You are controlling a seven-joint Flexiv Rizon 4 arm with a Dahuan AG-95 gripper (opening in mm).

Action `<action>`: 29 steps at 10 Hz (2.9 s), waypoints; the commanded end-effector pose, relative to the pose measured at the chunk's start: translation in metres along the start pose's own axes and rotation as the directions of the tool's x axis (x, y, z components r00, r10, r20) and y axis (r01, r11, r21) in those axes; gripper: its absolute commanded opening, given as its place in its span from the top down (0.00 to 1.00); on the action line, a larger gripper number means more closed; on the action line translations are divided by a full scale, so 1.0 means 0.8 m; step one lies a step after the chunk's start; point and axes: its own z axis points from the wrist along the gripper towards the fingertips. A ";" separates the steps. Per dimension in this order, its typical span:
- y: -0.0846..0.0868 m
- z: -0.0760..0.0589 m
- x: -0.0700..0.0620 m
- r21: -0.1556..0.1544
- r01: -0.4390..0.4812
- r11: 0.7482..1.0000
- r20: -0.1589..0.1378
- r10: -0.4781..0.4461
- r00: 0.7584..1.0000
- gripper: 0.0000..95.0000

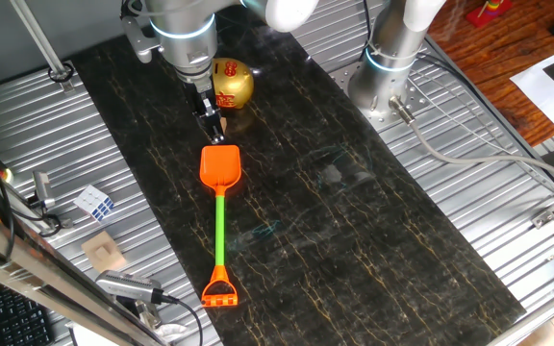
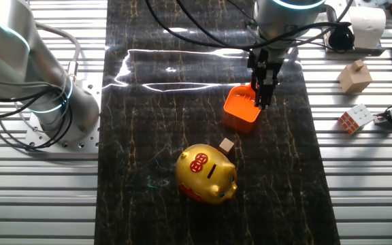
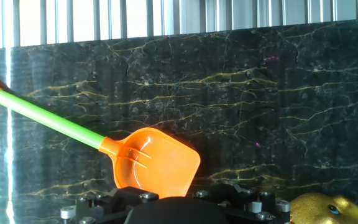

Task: Use a shovel to scoop up an object

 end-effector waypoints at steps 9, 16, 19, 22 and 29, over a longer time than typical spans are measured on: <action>0.000 -0.001 0.000 -0.052 0.166 0.985 0.009 -0.165 0.986 1.00; 0.003 0.000 -0.001 -0.059 0.304 0.951 -0.008 -0.305 0.952 1.00; 0.028 0.010 -0.009 -0.066 0.377 0.924 -0.035 -0.380 0.925 1.00; 0.057 0.019 -0.015 -0.068 0.437 0.897 -0.033 -0.439 0.898 1.00; 0.058 0.019 -0.015 -0.067 0.496 0.866 -0.023 -0.498 0.867 1.00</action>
